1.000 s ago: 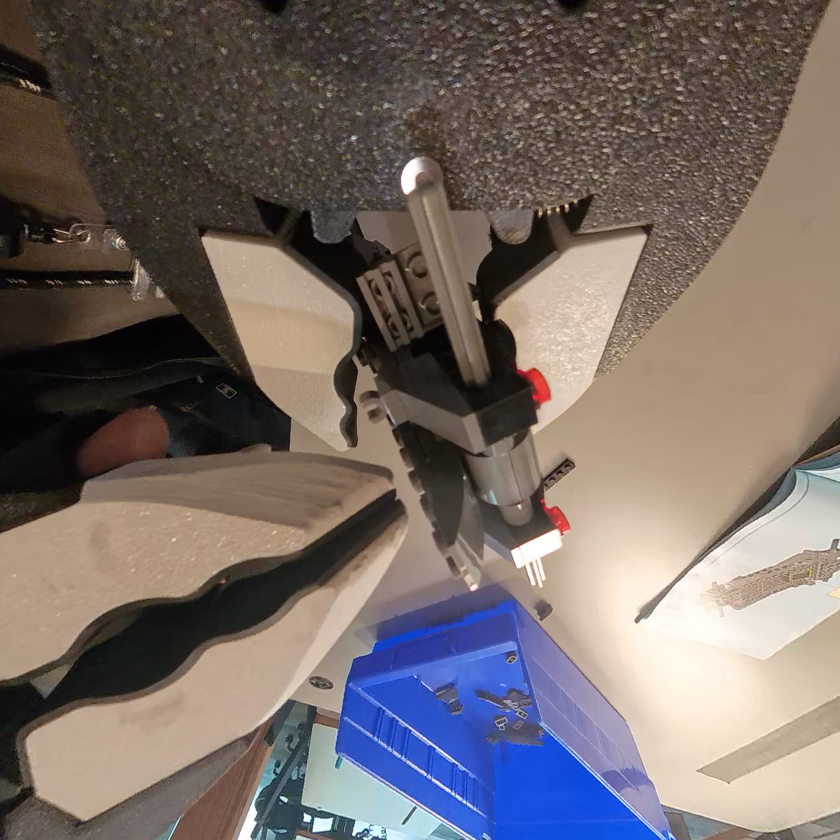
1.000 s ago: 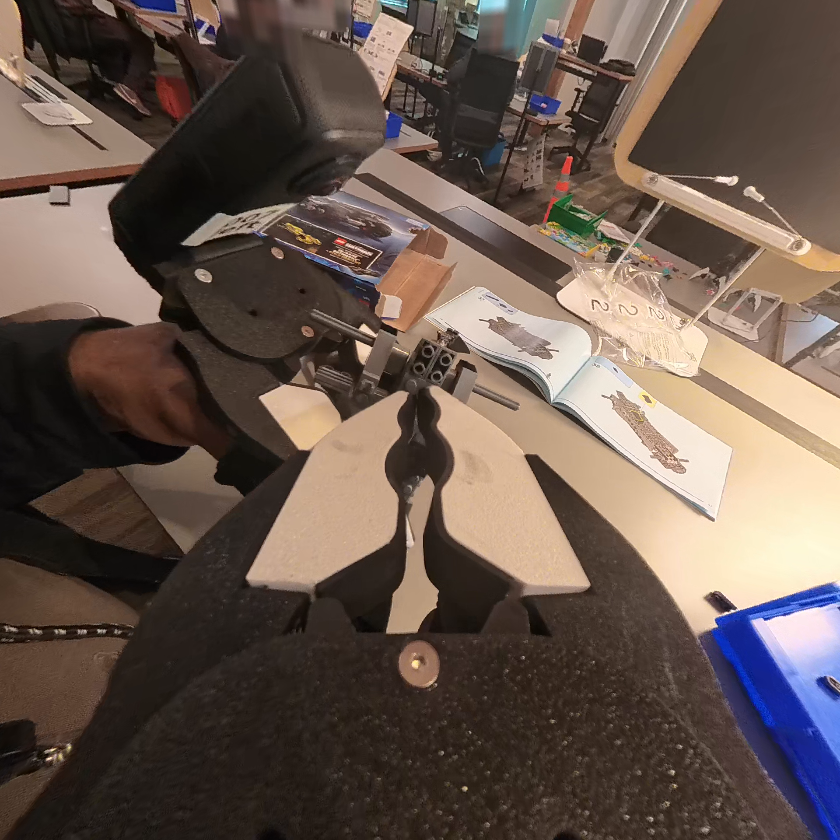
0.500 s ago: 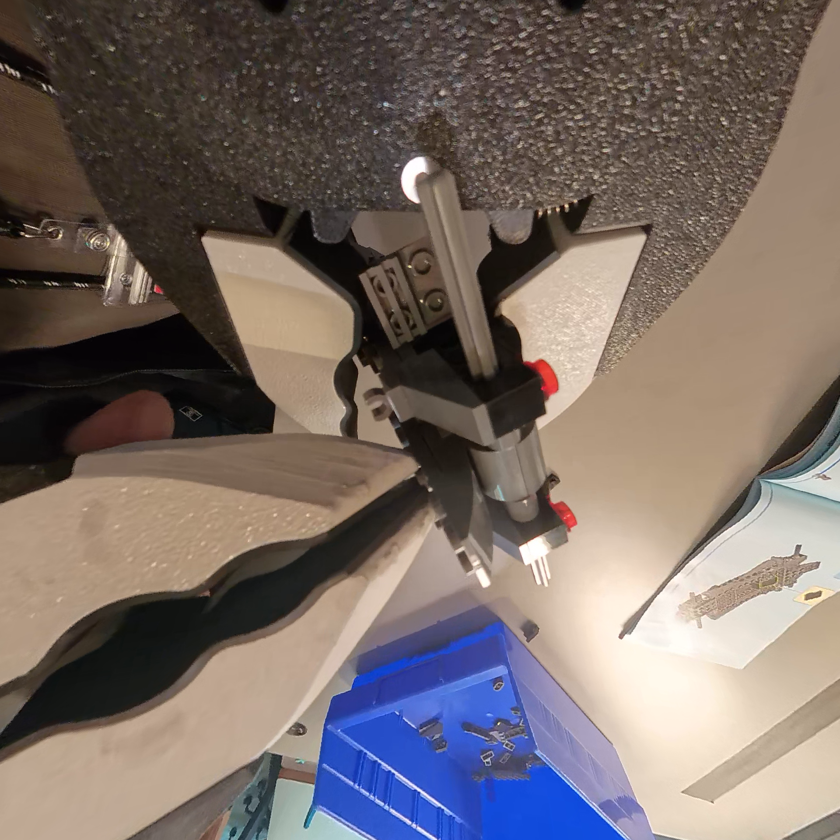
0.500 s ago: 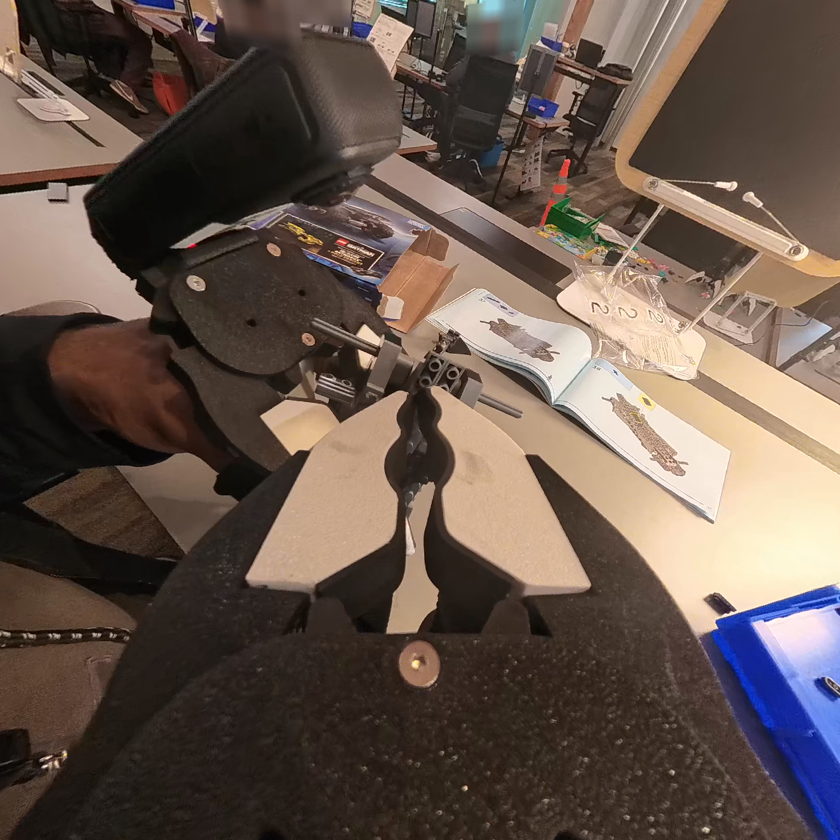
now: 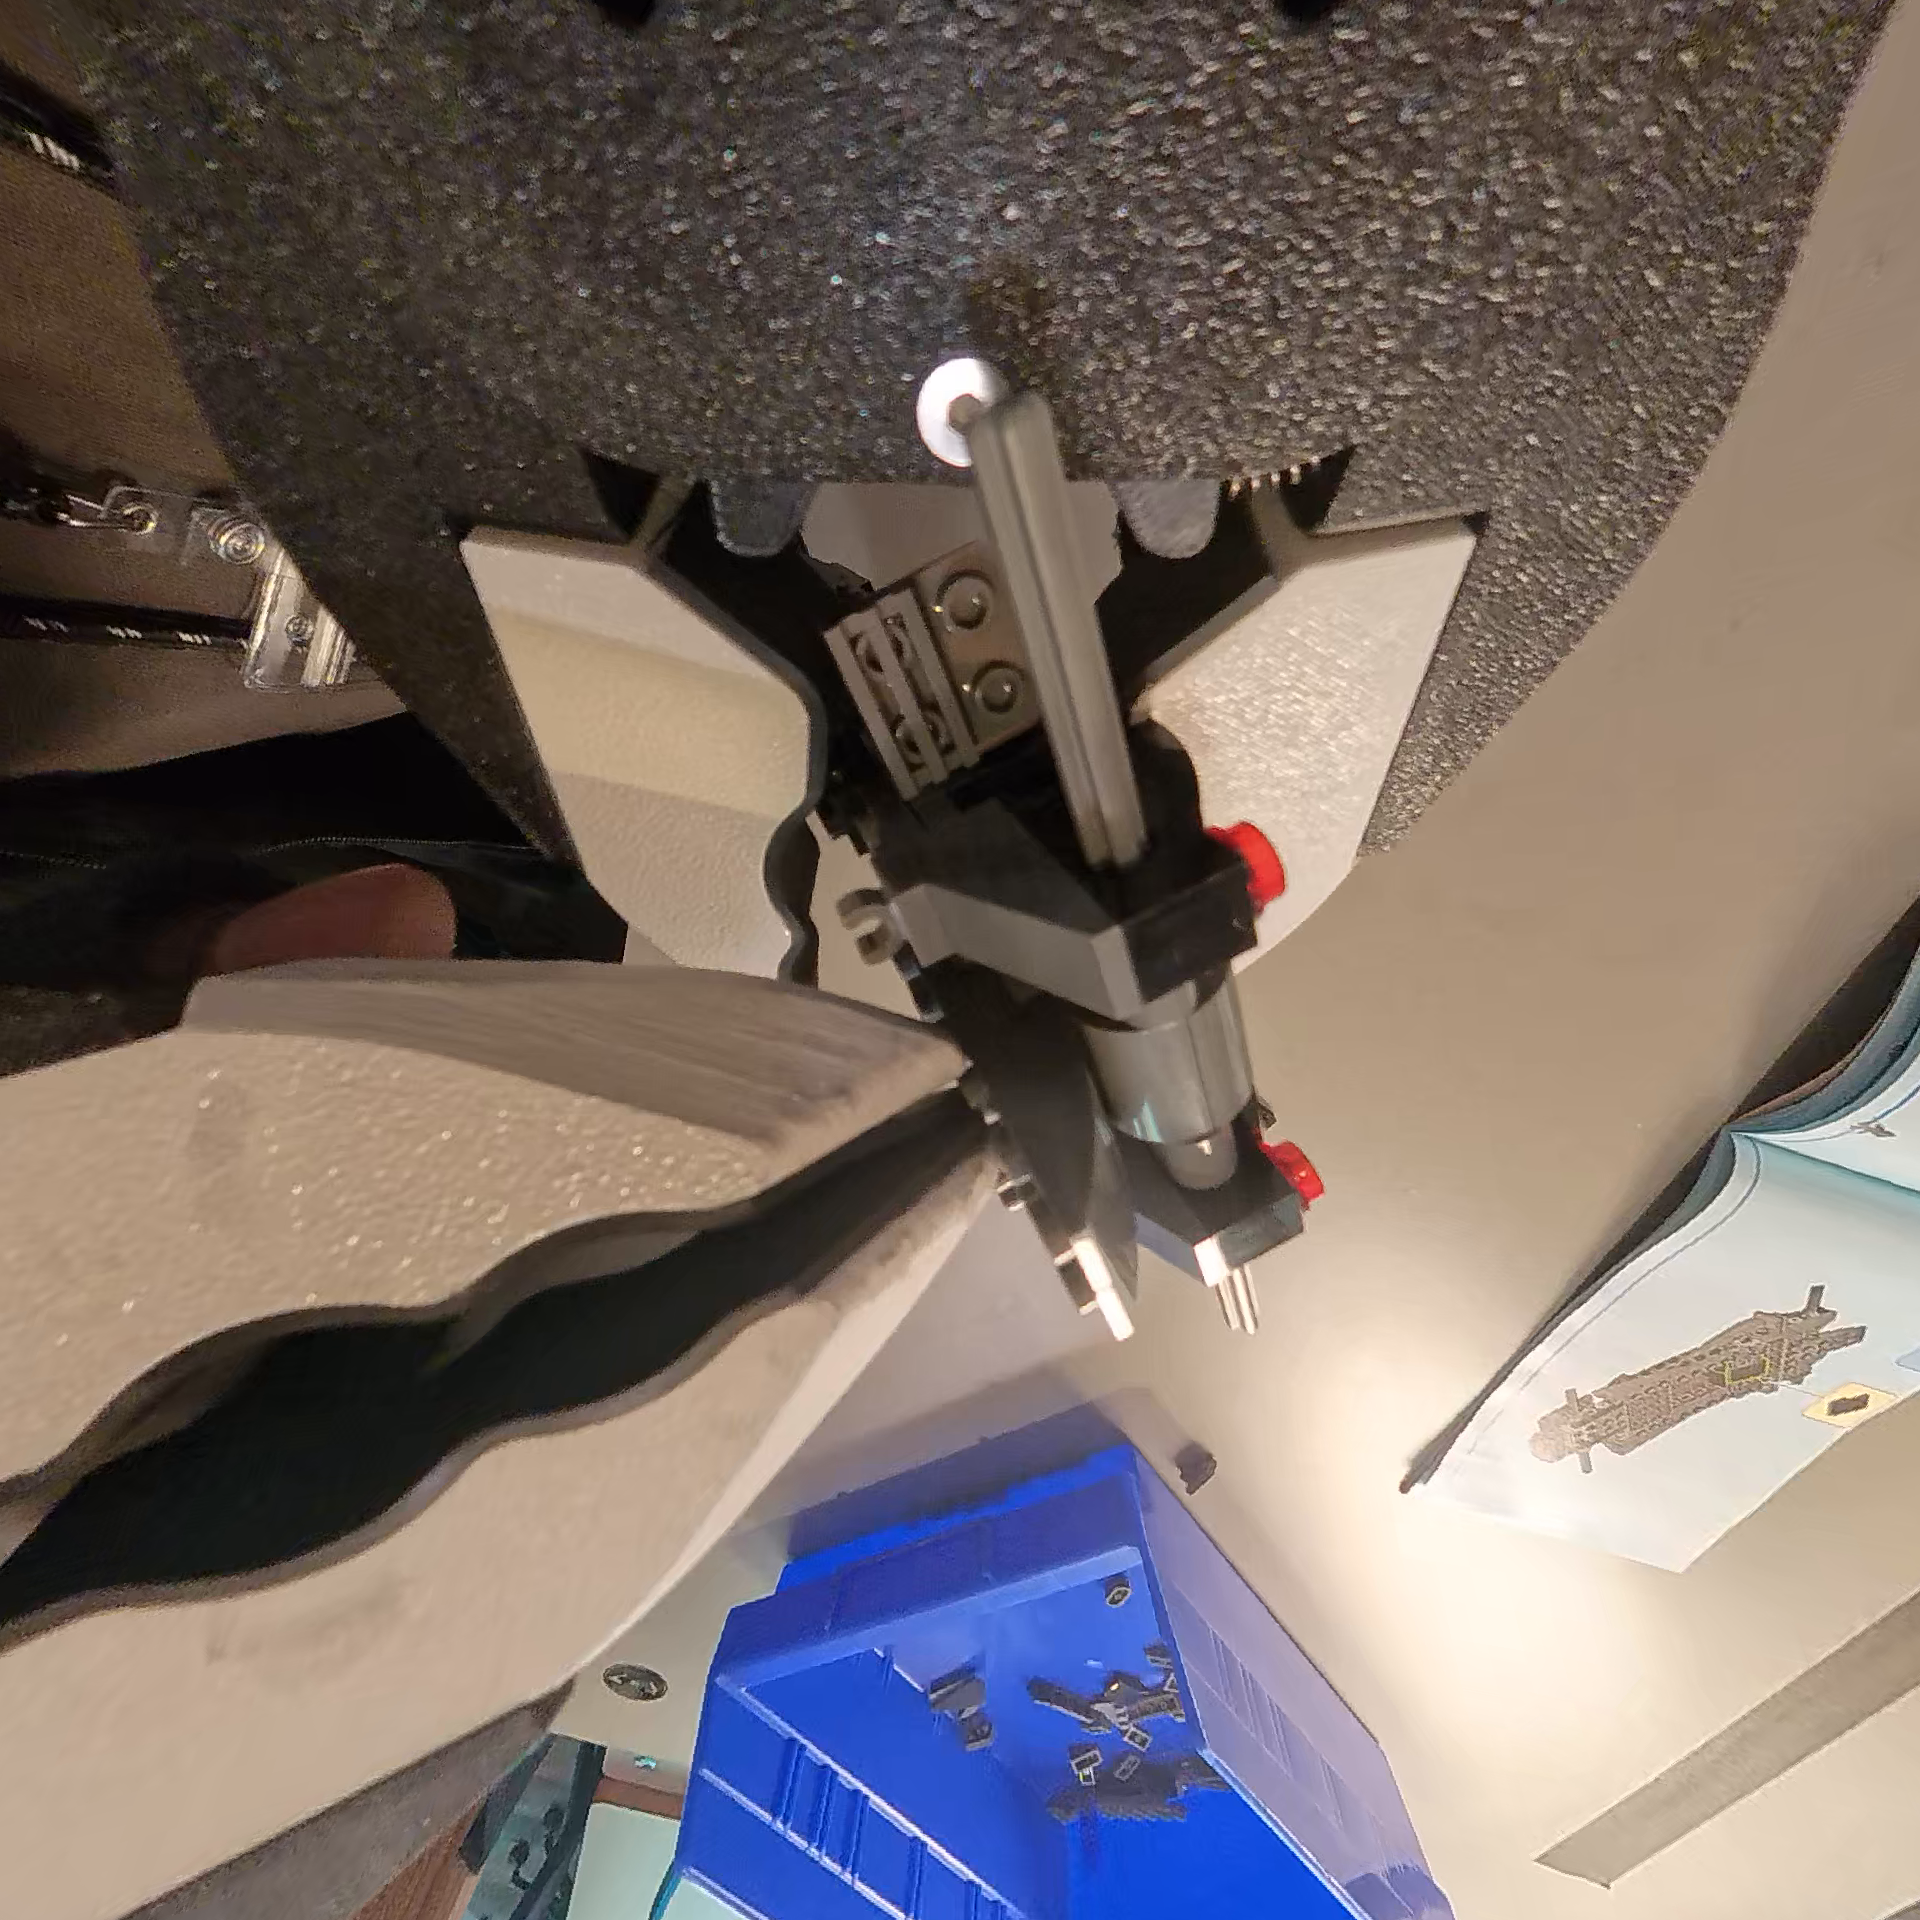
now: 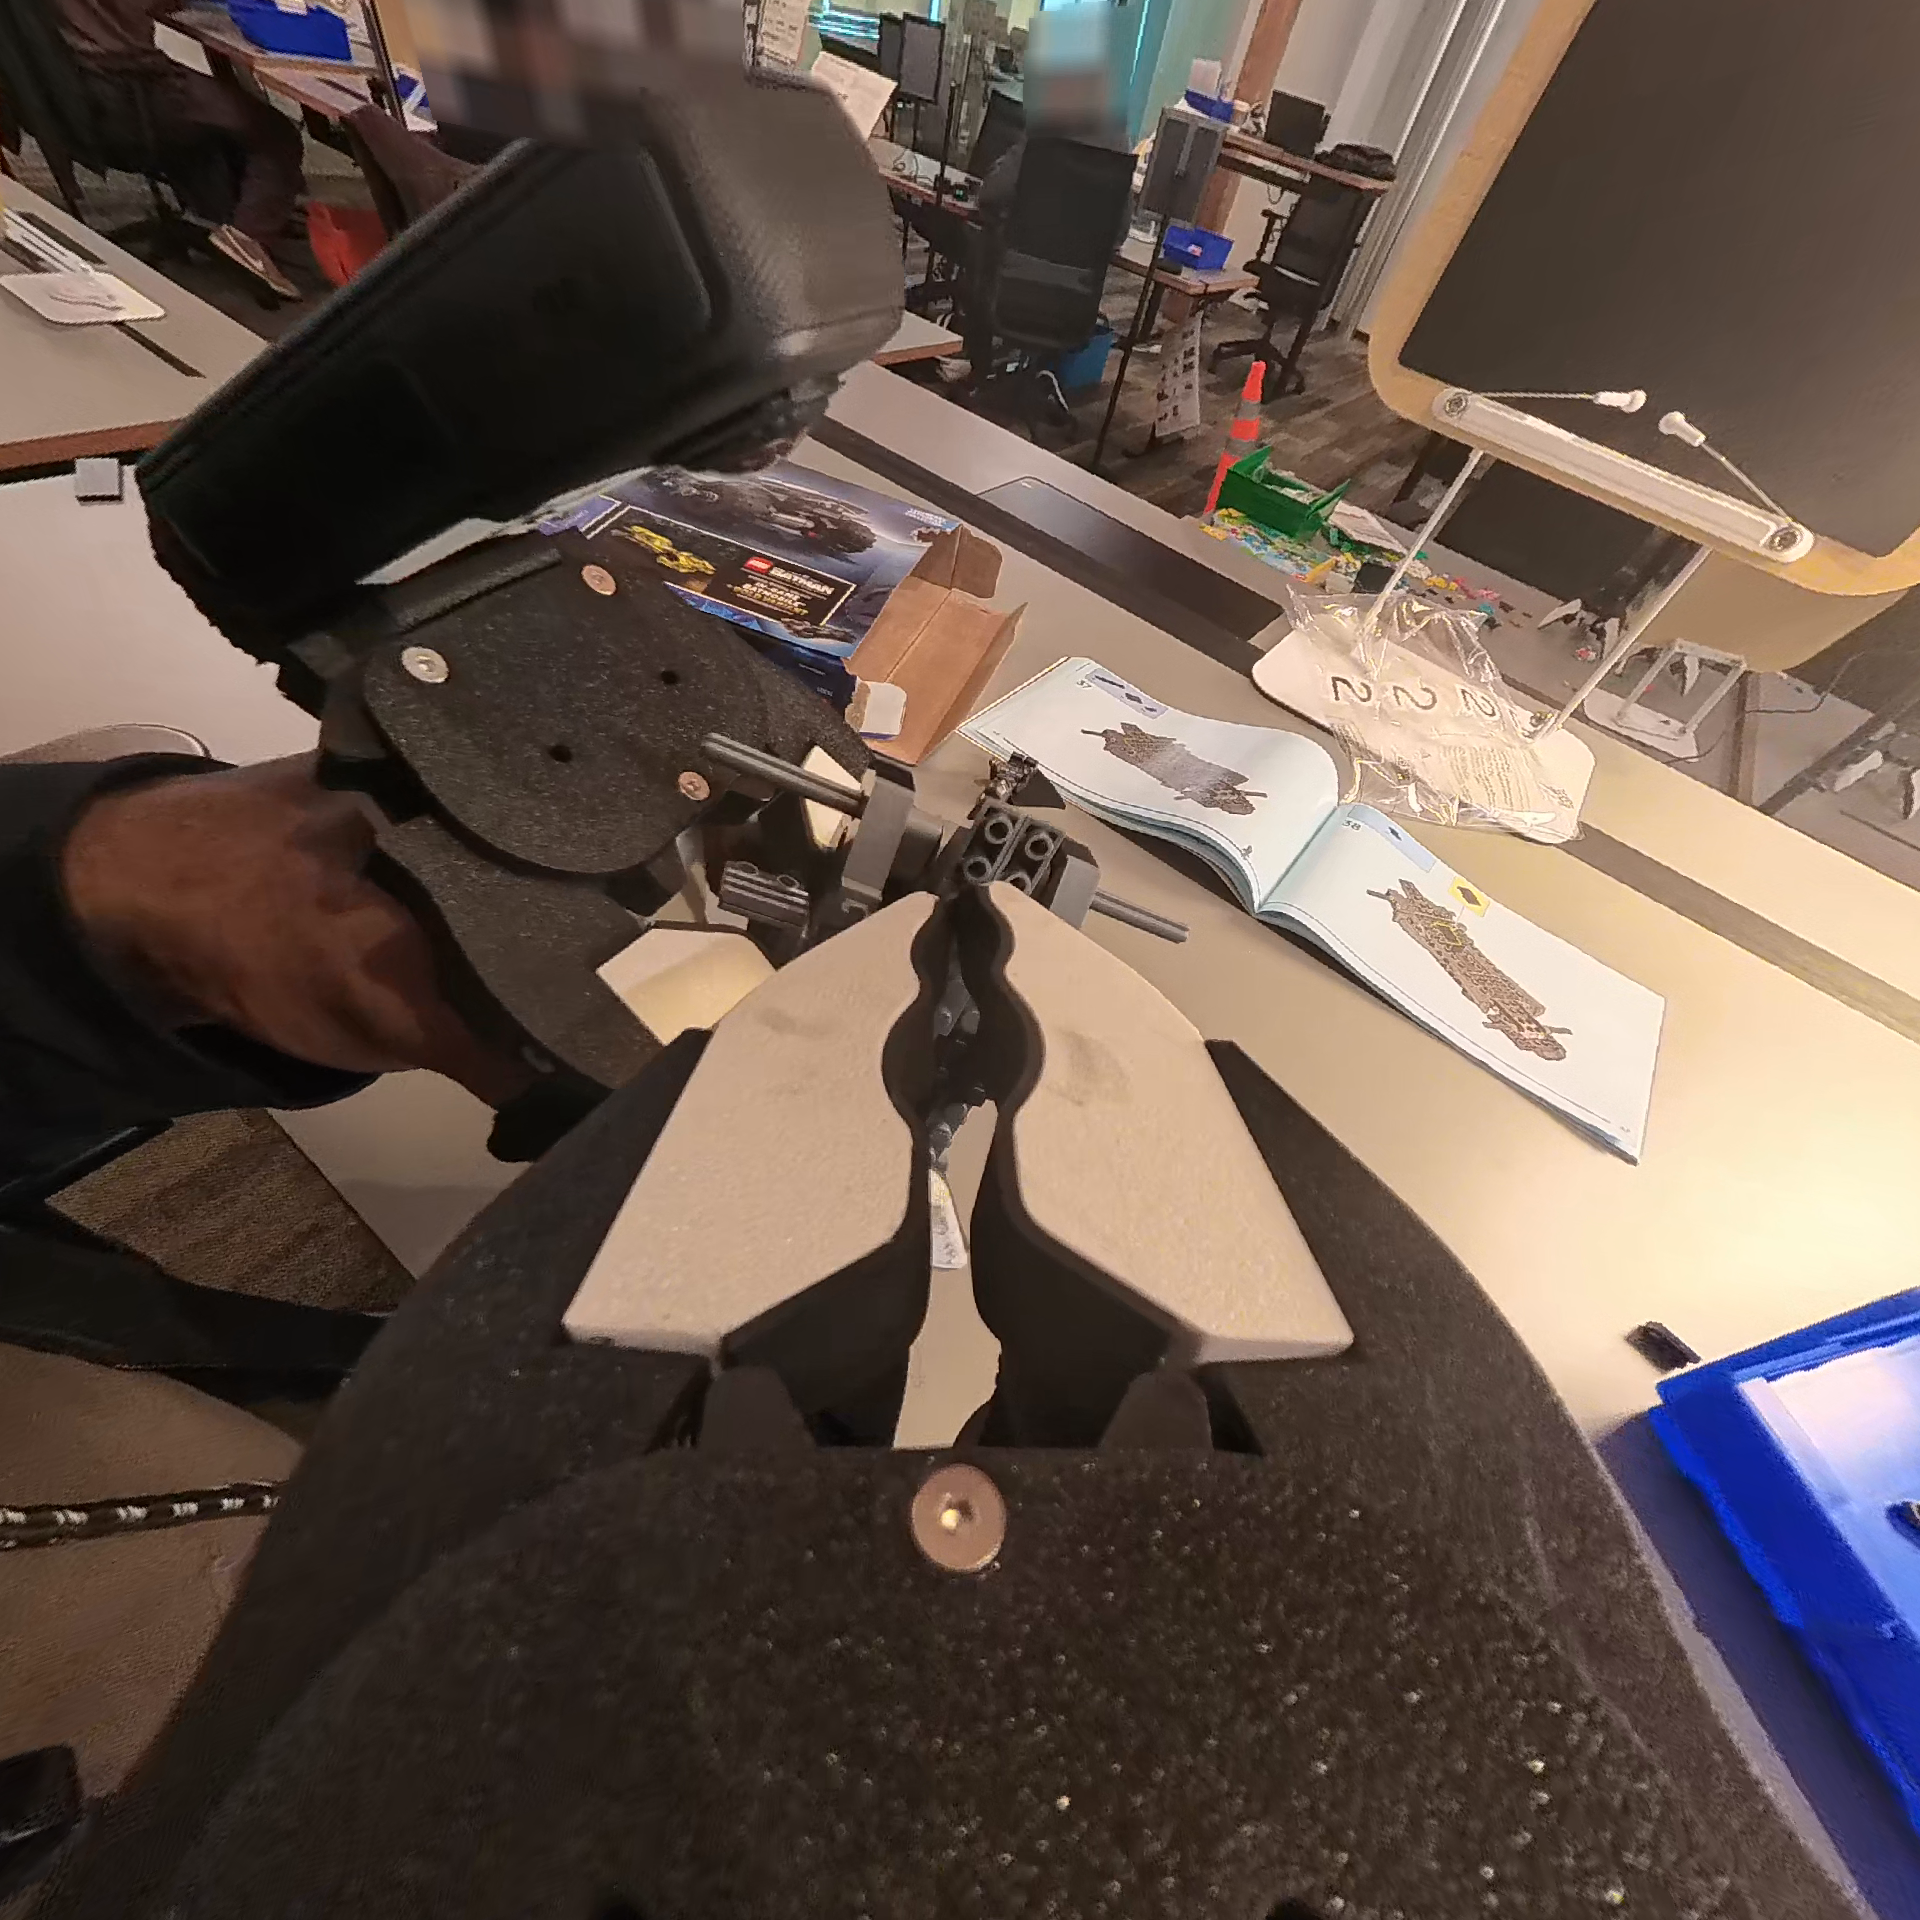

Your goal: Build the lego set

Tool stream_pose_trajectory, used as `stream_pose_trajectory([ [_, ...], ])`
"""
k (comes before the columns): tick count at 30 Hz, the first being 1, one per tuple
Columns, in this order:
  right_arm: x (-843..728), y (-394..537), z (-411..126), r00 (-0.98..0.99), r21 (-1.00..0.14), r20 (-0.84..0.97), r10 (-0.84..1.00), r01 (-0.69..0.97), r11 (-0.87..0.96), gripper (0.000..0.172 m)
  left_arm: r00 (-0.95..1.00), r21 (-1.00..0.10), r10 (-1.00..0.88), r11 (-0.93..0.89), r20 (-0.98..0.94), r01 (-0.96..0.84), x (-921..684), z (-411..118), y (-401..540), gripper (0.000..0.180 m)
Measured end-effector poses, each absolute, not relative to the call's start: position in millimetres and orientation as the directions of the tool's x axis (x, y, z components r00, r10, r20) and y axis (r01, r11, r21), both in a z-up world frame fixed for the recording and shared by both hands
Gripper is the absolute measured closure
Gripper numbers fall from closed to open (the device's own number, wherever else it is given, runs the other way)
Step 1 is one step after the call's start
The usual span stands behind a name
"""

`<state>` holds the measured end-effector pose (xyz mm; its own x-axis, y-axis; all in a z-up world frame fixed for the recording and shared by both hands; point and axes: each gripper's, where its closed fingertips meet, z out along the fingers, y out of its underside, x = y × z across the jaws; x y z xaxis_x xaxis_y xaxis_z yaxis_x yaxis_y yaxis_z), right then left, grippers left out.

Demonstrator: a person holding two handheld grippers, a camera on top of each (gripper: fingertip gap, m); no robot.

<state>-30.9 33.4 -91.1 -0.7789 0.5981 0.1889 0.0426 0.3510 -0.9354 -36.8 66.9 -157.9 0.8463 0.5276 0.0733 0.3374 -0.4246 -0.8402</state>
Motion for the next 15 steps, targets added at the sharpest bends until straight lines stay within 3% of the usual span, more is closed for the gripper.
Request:
stream_pose_trajectory([
  [15,-24.2,35.6,-95.5,-0.815,-0.927,0.092,0.573,0.140,0.348,0.165,0.838,-0.864,0.480,-0.271,0.261,0.425,-33.4,-151.1,68.5,0.124],
])
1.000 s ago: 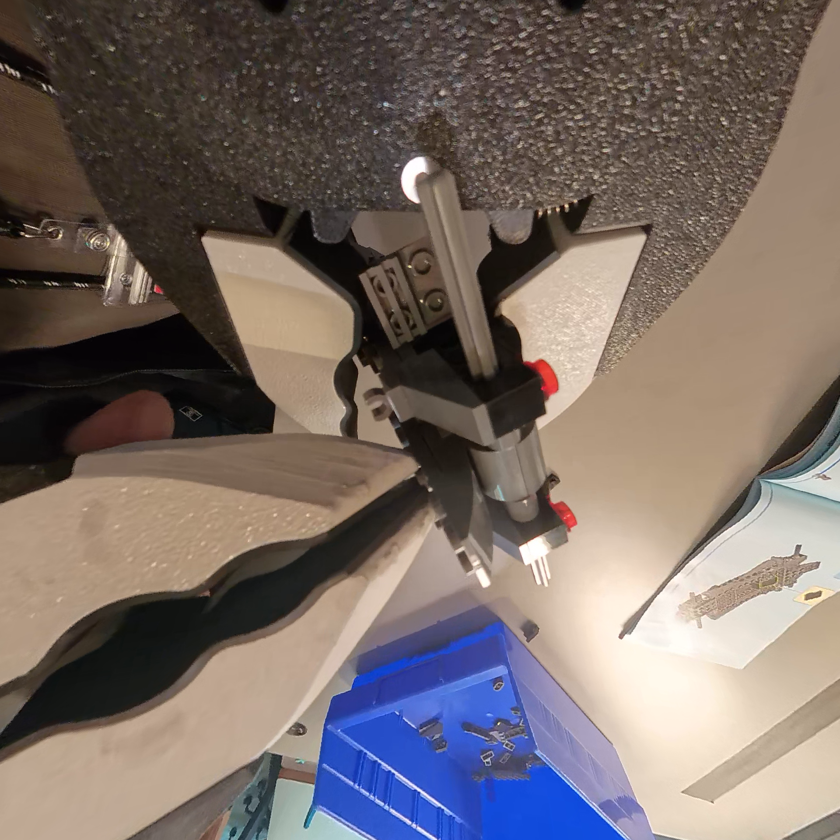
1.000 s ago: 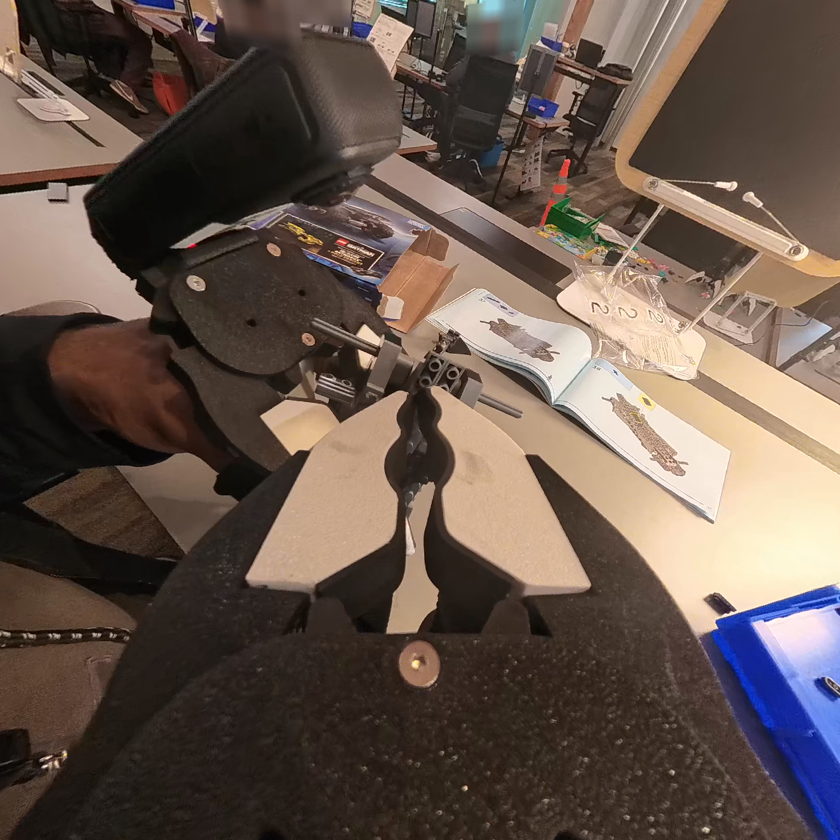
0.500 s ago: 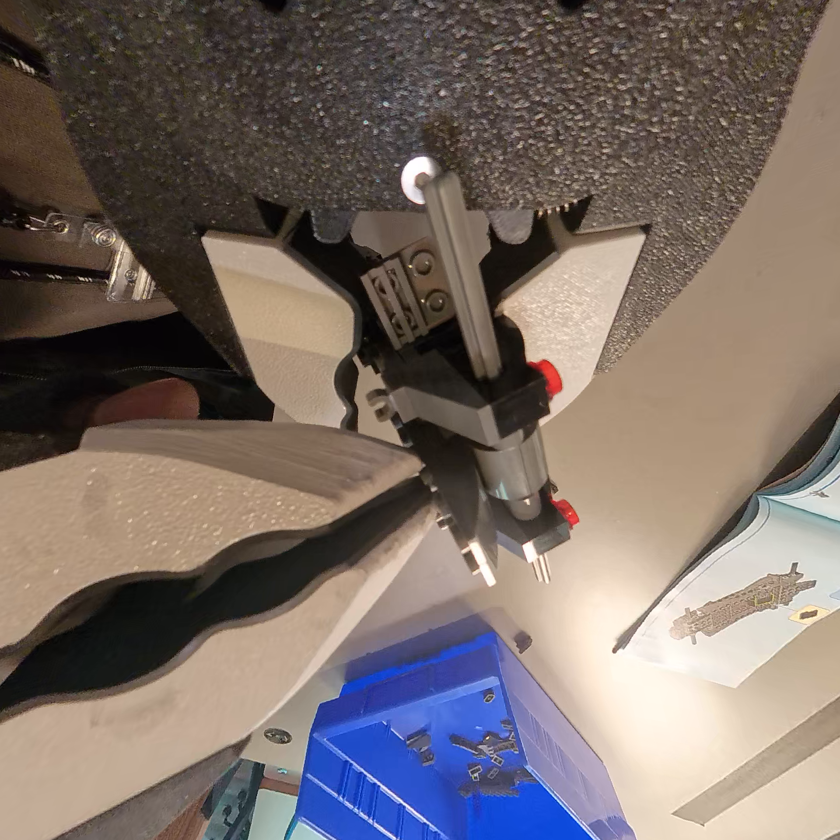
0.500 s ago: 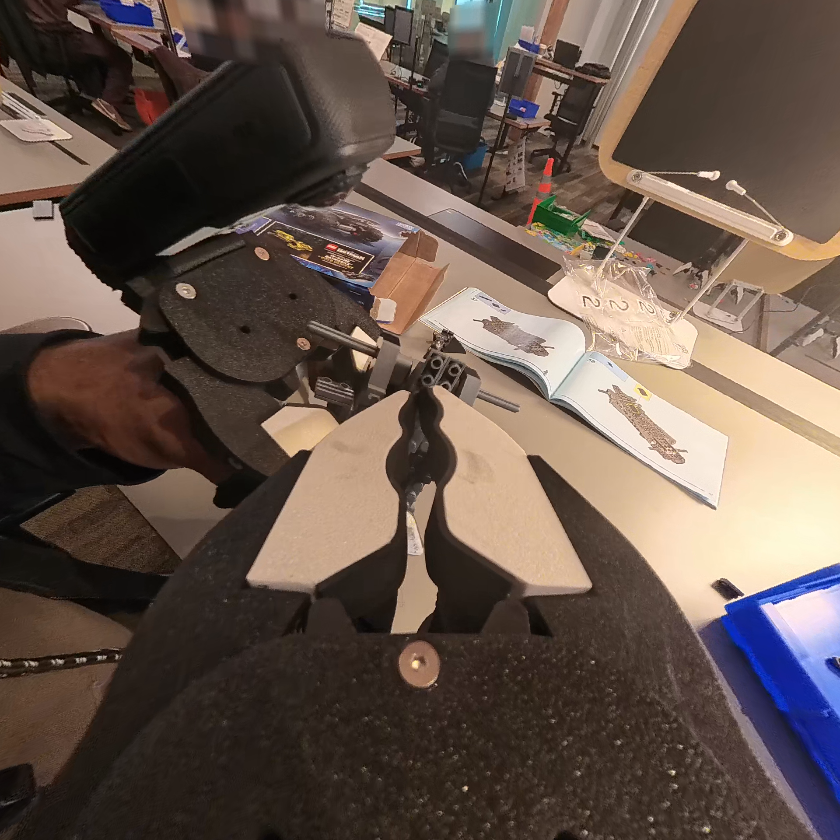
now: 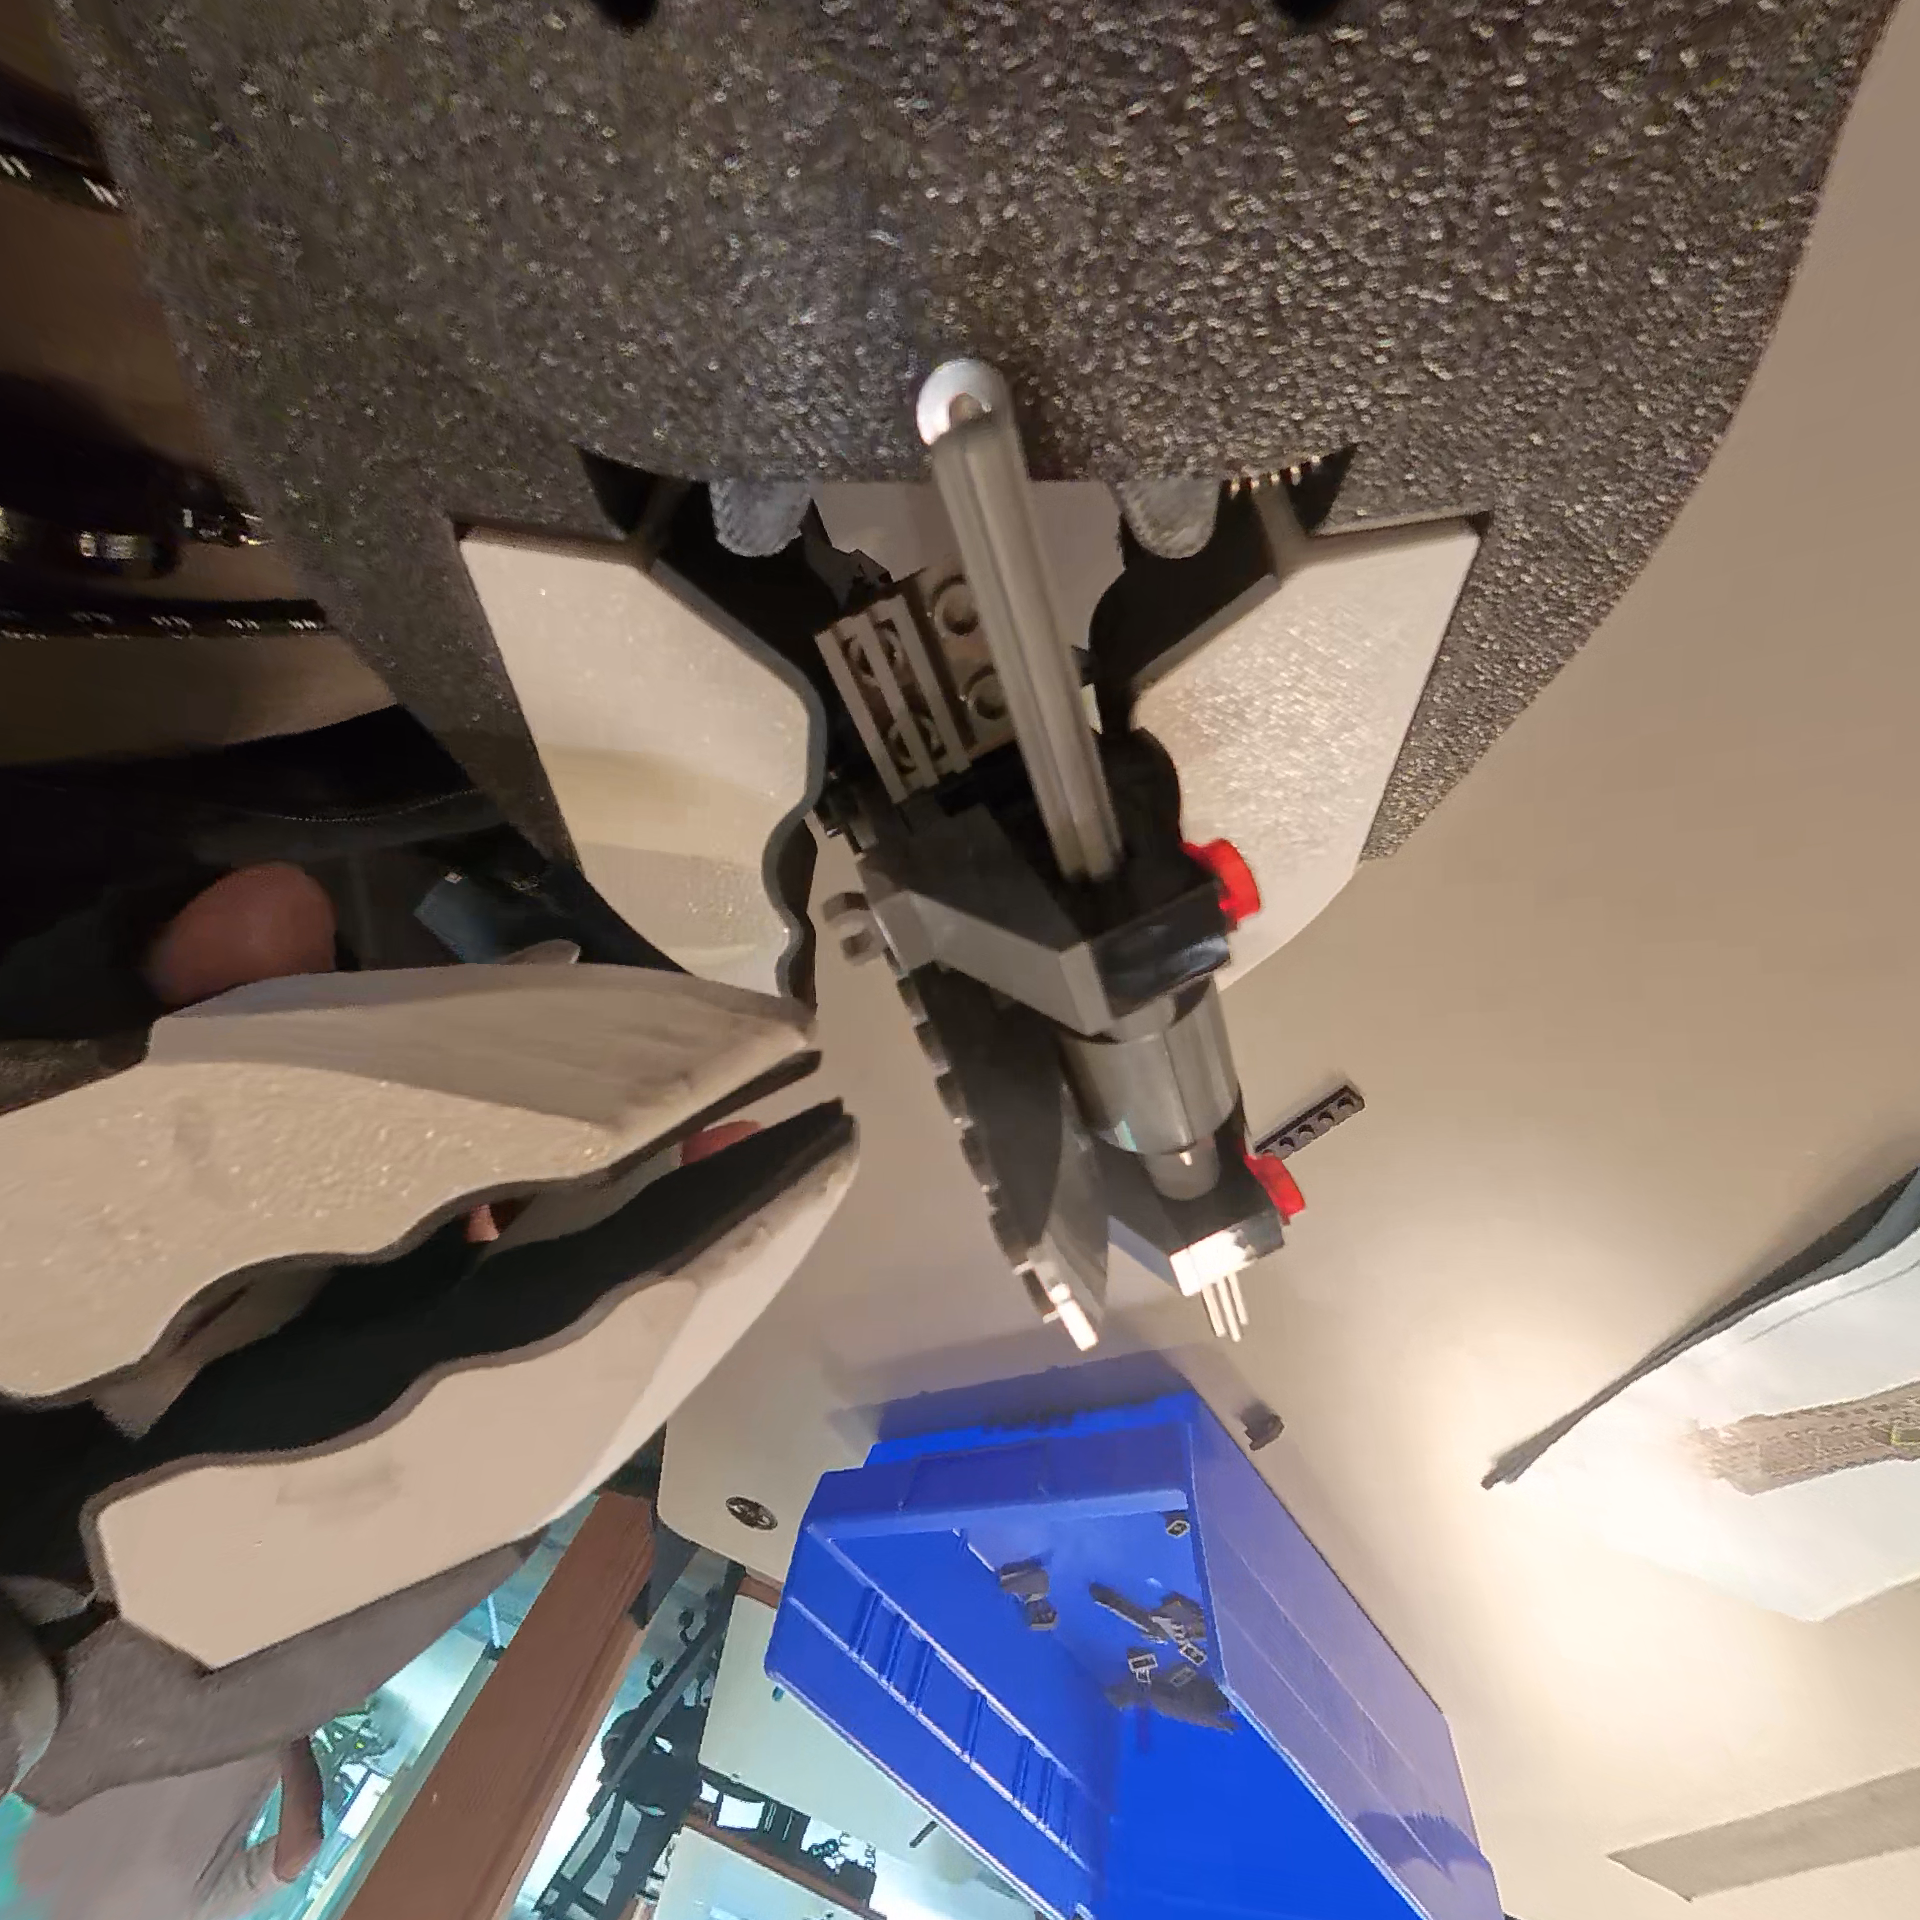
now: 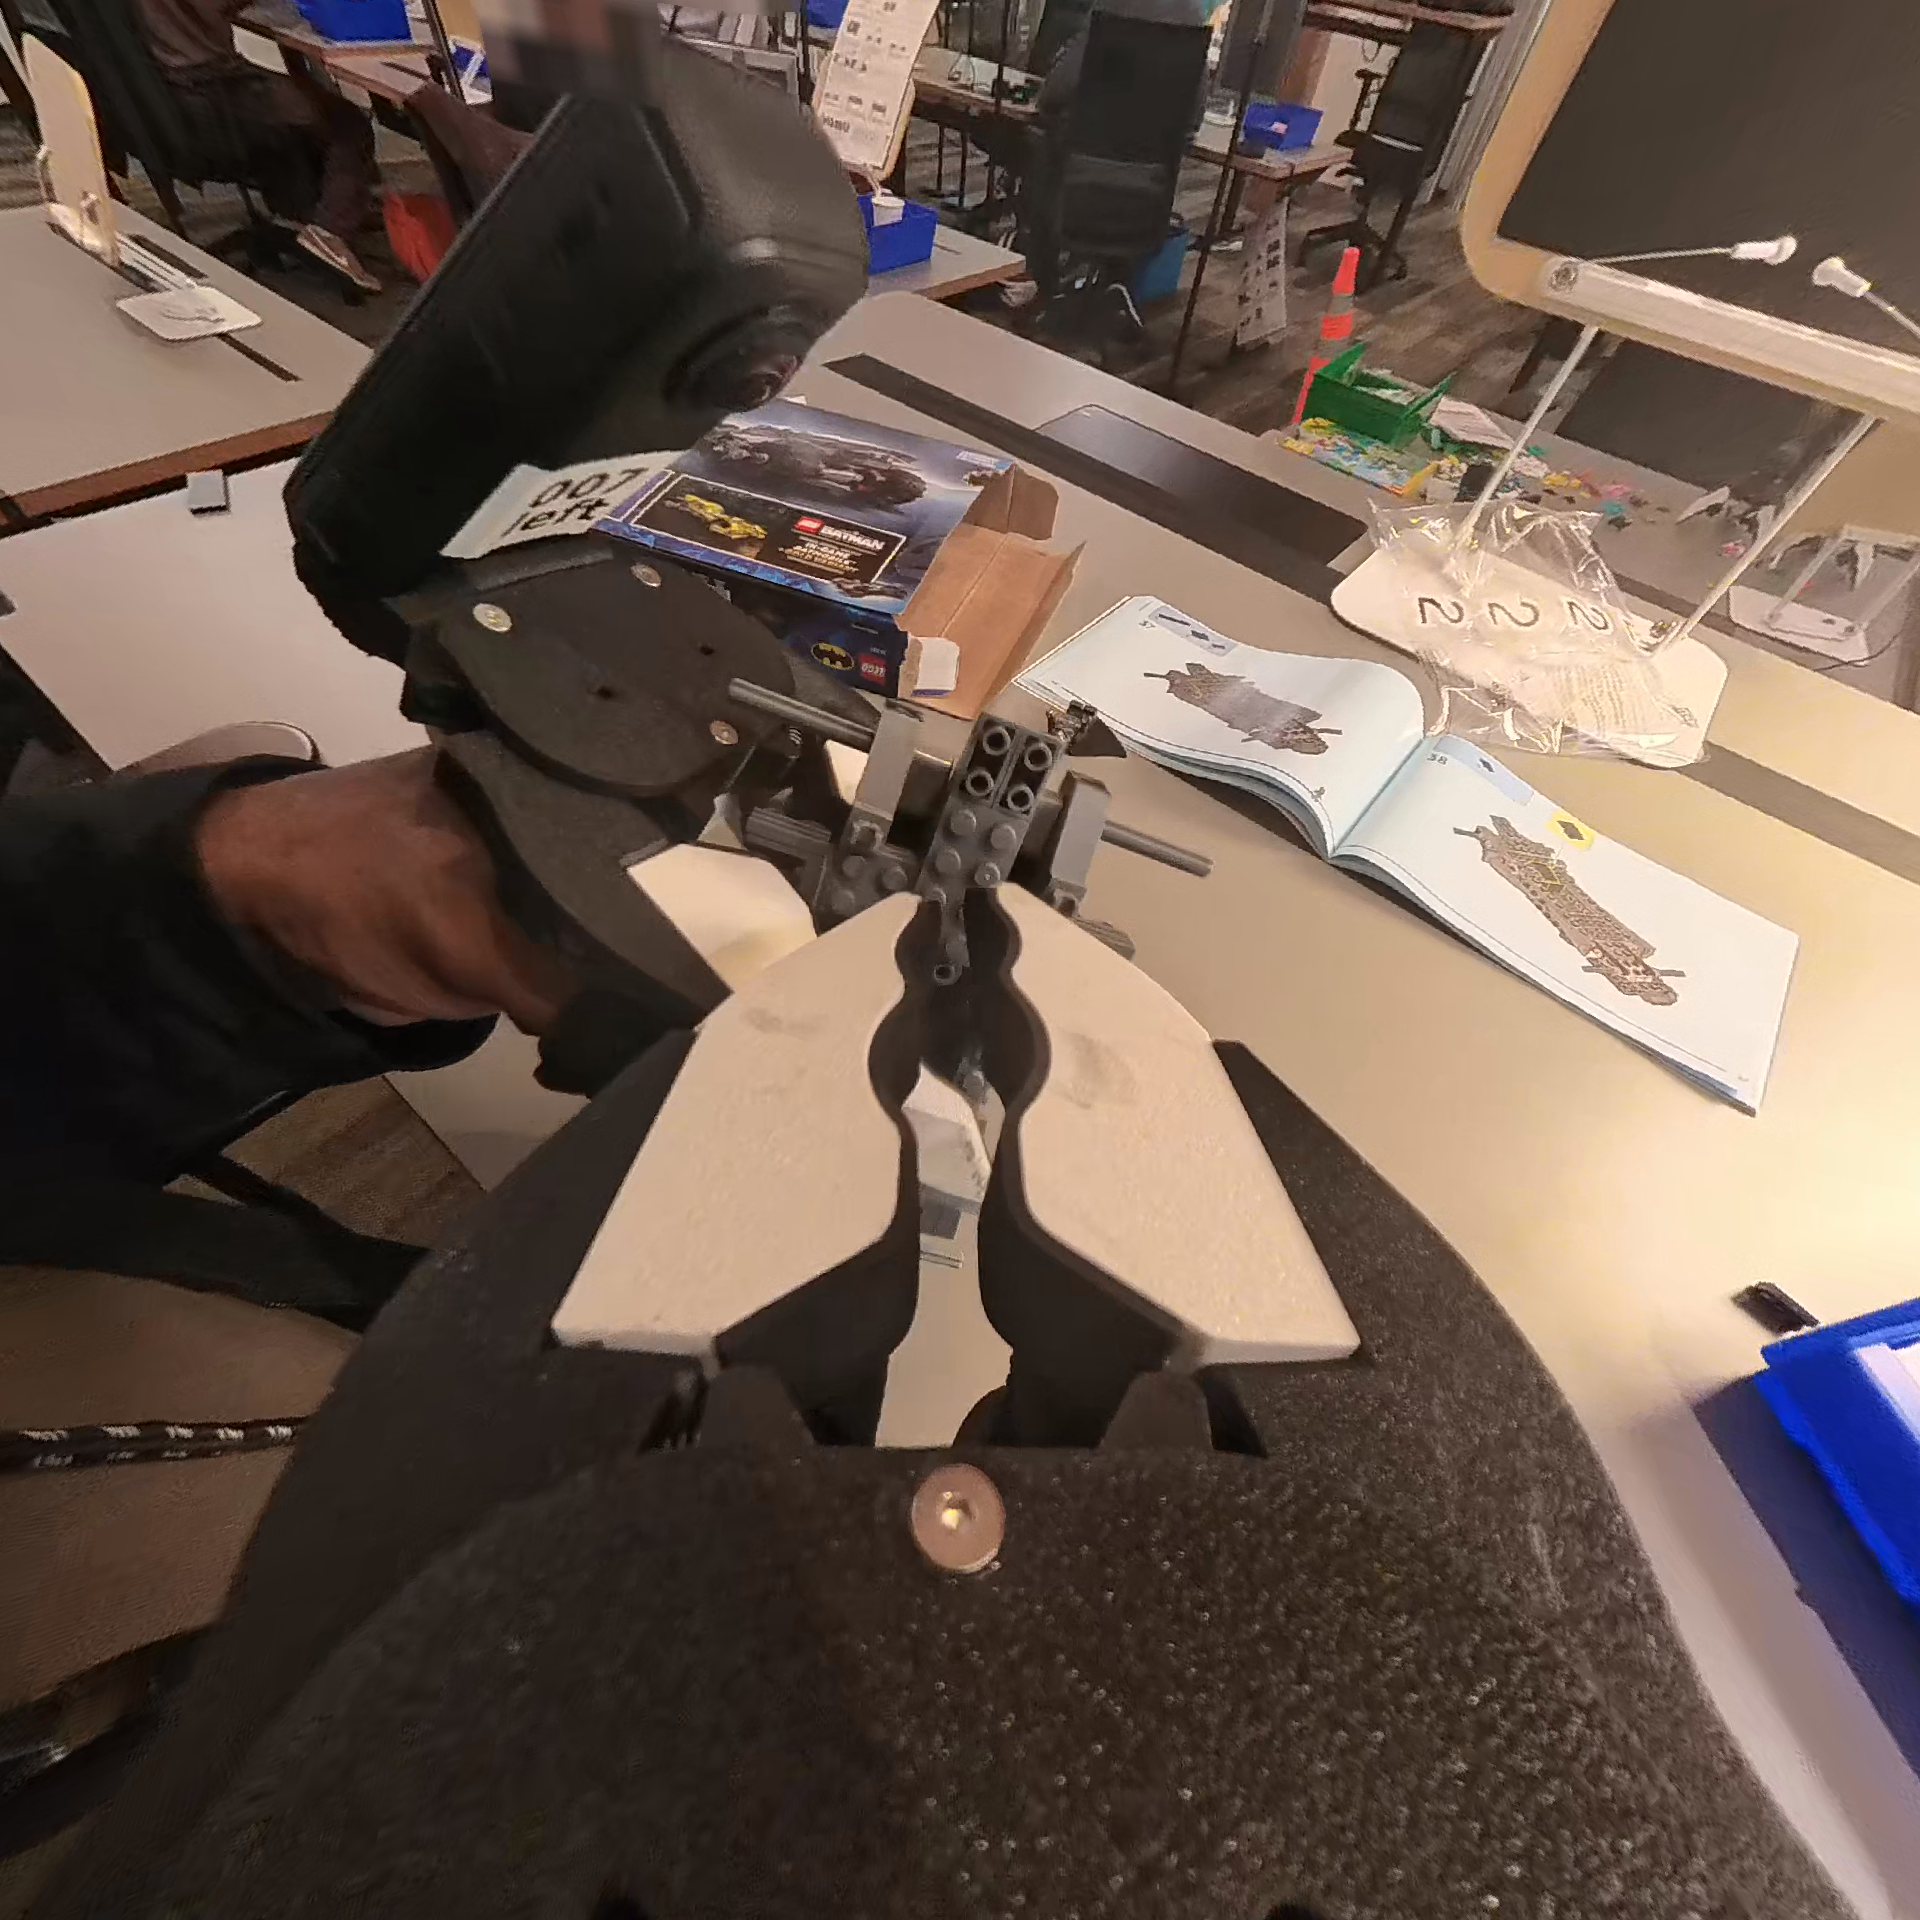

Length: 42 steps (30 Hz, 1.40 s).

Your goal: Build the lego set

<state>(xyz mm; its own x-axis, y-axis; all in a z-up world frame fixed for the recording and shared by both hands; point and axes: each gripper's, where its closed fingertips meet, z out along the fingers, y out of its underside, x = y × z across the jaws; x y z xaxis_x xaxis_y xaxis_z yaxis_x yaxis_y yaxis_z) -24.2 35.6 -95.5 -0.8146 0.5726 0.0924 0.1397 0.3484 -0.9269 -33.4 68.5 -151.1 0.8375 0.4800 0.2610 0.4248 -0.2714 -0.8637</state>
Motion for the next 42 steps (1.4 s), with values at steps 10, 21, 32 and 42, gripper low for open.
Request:
stream_pose_trajectory([
  [10,-23,35,-98,-0.818,-0.920,0.108,0.565,0.133,0.368,0.169,0.855,-0.863,0.473,-0.322,0.210,0.390,-27,-152,74,0.124],
  [21,-18,34,-93,-0.819,-0.920,0.139,0.557,0.101,0.379,0.171,0.864,-0.865,0.488,-0.373,0.124,0.335,-25,-149,71,0.125],
  [32,-21,33,-98,-0.822,-0.928,0.095,0.561,0.130,0.348,0.171,0.868,-0.877,0.421,-0.270,0.264,0.397,-23,-150,78,0.124],
  [42,-14,39,-107,-0.857,-0.915,0.008,0.515,0.201,0.349,0.171,0.882,-0.889,0.245,-0.123,0.403,0.441,-7,-145,78,0.125],
])
